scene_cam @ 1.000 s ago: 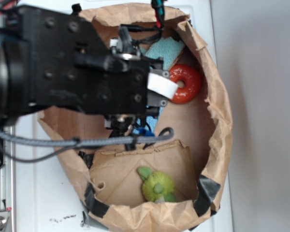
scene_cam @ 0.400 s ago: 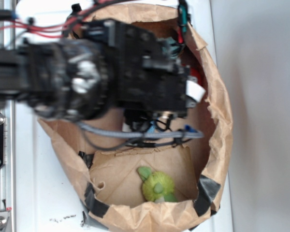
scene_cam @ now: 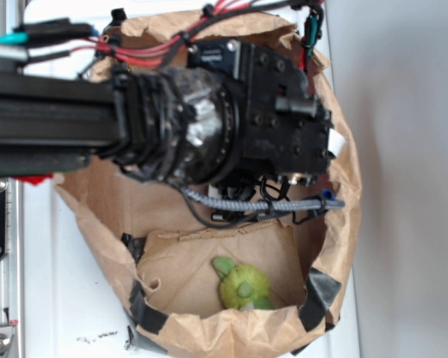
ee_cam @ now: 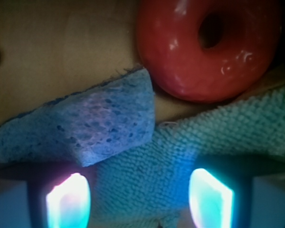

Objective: Grab the blue cloth.

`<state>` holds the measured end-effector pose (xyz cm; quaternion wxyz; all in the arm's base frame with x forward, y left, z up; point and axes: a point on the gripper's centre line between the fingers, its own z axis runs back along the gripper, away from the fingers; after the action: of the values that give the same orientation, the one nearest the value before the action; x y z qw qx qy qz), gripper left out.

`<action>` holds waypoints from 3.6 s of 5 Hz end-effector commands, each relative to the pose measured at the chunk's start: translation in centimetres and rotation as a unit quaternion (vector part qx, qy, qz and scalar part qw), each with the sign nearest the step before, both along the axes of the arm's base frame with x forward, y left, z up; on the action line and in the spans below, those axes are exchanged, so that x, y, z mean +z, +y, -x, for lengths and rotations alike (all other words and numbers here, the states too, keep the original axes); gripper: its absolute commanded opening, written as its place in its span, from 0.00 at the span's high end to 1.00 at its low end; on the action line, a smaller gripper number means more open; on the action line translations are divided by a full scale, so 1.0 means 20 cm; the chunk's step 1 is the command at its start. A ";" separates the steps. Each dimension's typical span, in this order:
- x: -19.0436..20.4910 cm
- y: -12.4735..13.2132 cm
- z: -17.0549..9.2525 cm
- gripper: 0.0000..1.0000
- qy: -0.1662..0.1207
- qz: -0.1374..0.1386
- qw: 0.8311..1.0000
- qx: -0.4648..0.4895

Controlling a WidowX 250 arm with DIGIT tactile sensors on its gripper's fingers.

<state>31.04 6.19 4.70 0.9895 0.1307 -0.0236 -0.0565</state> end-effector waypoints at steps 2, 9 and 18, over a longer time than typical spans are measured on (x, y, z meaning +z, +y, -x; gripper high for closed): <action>0.13 -0.02 -0.01 1.00 -0.059 -0.036 0.998 -0.010; 0.16 0.16 0.01 0.00 -0.056 -0.055 0.996 -0.040; 0.16 0.22 -0.07 1.00 -0.051 0.010 0.999 -0.006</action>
<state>31.12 9.71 4.44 0.9924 0.1059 -0.0261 -0.0573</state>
